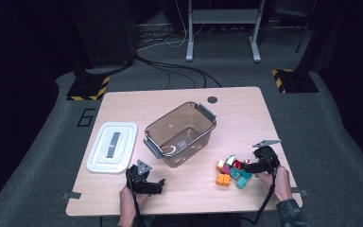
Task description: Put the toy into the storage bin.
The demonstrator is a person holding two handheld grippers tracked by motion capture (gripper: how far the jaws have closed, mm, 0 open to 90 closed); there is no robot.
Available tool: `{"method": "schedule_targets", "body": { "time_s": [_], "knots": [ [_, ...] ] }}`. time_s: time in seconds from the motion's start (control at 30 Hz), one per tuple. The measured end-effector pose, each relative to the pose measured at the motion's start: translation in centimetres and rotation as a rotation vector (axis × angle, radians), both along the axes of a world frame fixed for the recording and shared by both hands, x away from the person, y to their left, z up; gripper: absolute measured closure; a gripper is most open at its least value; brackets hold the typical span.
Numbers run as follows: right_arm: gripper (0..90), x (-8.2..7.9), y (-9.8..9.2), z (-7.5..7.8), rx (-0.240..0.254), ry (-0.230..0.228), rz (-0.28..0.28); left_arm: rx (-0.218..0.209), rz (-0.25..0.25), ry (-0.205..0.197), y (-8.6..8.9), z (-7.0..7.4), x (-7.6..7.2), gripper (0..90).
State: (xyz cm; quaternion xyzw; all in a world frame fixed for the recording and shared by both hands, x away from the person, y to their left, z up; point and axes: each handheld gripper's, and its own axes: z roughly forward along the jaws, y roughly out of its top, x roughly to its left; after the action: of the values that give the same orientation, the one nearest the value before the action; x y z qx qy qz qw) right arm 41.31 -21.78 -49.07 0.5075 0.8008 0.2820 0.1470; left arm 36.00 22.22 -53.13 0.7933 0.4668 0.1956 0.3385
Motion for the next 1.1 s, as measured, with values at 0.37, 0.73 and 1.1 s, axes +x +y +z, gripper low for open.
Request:
{"method": "schedule_targets", "body": {
  "time_s": [0.37,0.73,1.1],
  "knots": [
    [29.5,0.5,0.2,-0.7,-0.030,0.025,-0.008,0.005,-0.001,0.001,0.0,0.0,0.0,0.0],
    [57.6,0.9,0.1,-1.0,-0.028,0.039,-0.005,0.004,-0.002,0.003,0.0,0.0,0.0,0.0],
    [58.4,1.1,0.5,-0.3,-0.007,0.028,0.025,0.003,-0.001,0.004,0.0,0.0,0.0,0.0]
  ]
}}
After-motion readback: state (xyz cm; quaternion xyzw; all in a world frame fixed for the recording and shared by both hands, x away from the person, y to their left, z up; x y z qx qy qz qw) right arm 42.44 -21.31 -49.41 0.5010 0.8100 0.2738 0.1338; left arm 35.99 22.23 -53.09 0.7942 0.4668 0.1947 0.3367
